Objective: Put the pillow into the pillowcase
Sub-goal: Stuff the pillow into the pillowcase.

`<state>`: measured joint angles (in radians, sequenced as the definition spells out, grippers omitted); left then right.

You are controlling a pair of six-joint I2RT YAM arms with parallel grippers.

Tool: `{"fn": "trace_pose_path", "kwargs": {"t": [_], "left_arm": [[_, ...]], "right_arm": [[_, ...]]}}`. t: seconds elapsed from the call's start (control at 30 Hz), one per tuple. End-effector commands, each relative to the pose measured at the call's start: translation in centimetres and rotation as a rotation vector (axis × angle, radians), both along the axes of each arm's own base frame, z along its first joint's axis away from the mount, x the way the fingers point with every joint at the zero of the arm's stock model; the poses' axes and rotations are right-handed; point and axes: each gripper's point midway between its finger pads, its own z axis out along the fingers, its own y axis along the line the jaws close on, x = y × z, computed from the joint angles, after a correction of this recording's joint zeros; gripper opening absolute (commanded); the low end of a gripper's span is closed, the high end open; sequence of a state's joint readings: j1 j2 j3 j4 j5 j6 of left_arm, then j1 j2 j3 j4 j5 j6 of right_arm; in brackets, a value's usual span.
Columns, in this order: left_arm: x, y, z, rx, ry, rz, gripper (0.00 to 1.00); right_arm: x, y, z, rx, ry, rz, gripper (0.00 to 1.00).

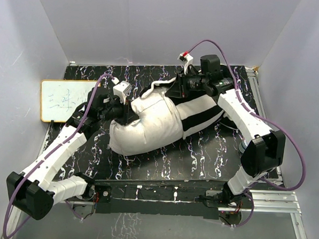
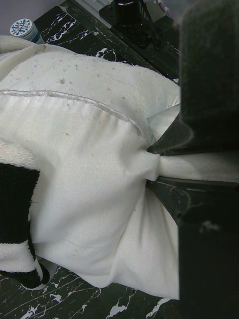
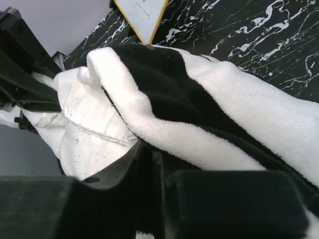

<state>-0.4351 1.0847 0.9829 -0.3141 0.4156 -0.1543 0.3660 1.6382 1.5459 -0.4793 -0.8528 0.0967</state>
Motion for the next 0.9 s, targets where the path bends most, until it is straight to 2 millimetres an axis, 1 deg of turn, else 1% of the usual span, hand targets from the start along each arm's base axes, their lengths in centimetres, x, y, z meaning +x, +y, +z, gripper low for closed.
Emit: {"fn": "trace_pose_path", "kwargs": {"t": [0.0,0.03,0.1,0.17,0.27,0.3,0.33,0.37,0.43,0.57,0.6,0.63,0.67,0.7,0.73,0.77,0.8,0.87], "left_arm": [[-1.7,0.2,-2.0,0.024,0.079,-0.027,0.00],[-1.7,0.2,-2.0,0.024,0.080,-0.026,0.00],[-1.7,0.2,-2.2,0.026,0.082,-0.024,0.00],[-1.7,0.3,-2.4,0.030,0.084,-0.023,0.00],[-1.5,0.1,-2.4,0.028,0.084,-0.025,0.00],[-1.3,0.0,-2.4,0.026,0.084,-0.026,0.00],[-1.2,0.0,-2.3,0.024,0.084,-0.026,0.00],[-1.1,-0.1,-2.3,0.023,0.086,-0.025,0.00],[-0.9,-0.3,-2.2,0.016,0.090,-0.024,0.00],[-0.4,-1.1,-1.7,-0.032,0.088,-0.022,0.00],[-0.3,-1.3,-1.5,-0.051,0.086,-0.024,0.00],[-0.2,-1.5,-1.3,-0.064,0.084,-0.024,0.00],[-0.1,-1.5,-1.3,-0.066,0.083,-0.022,0.00],[-0.1,-1.5,-1.3,-0.063,0.083,-0.018,0.00],[0.0,-1.2,-1.5,-0.054,0.080,-0.005,0.00],[0.0,-0.9,-1.9,-0.043,0.080,0.010,0.00],[0.0,-0.6,-2.2,-0.034,0.078,0.022,0.00],[0.0,-0.5,-2.7,-0.029,0.081,0.028,0.00]], "right_arm": [[1.1,0.6,2.1,0.007,-0.092,-0.007,0.08],[0.4,1.1,2.9,0.042,-0.091,0.039,0.08],[-1.8,2.1,5.5,0.151,-0.080,0.164,0.08],[-4.9,3.3,8.8,0.269,-0.075,0.333,0.08],[-9.7,5.1,13.0,0.353,-0.126,0.551,0.08],[-11.2,5.8,13.5,0.364,-0.123,0.607,0.08],[-12.2,6.3,13.6,0.369,-0.116,0.641,0.08],[-12.6,6.9,13.3,0.370,-0.098,0.649,0.08],[-12.3,7.9,11.6,0.357,-0.042,0.621,0.08],[-10.6,10.0,7.4,0.318,0.074,0.527,0.08],[-9.7,10.4,6.4,0.291,0.076,0.487,0.08],[-8.6,10.6,5.8,0.253,0.001,0.456,0.08],[-7.5,10.4,5.6,0.199,-0.056,0.409,0.08],[-6.7,10.1,5.9,0.157,-0.133,0.386,0.08],[-6.4,9.5,6.5,0.130,-0.197,0.368,0.08],[-6.4,8.7,7.4,0.114,-0.257,0.360,0.08],[-6.7,7.6,8.2,0.097,-0.317,0.359,0.16],[-7.2,5.5,8.9,0.045,-0.400,0.345,0.32]]}}
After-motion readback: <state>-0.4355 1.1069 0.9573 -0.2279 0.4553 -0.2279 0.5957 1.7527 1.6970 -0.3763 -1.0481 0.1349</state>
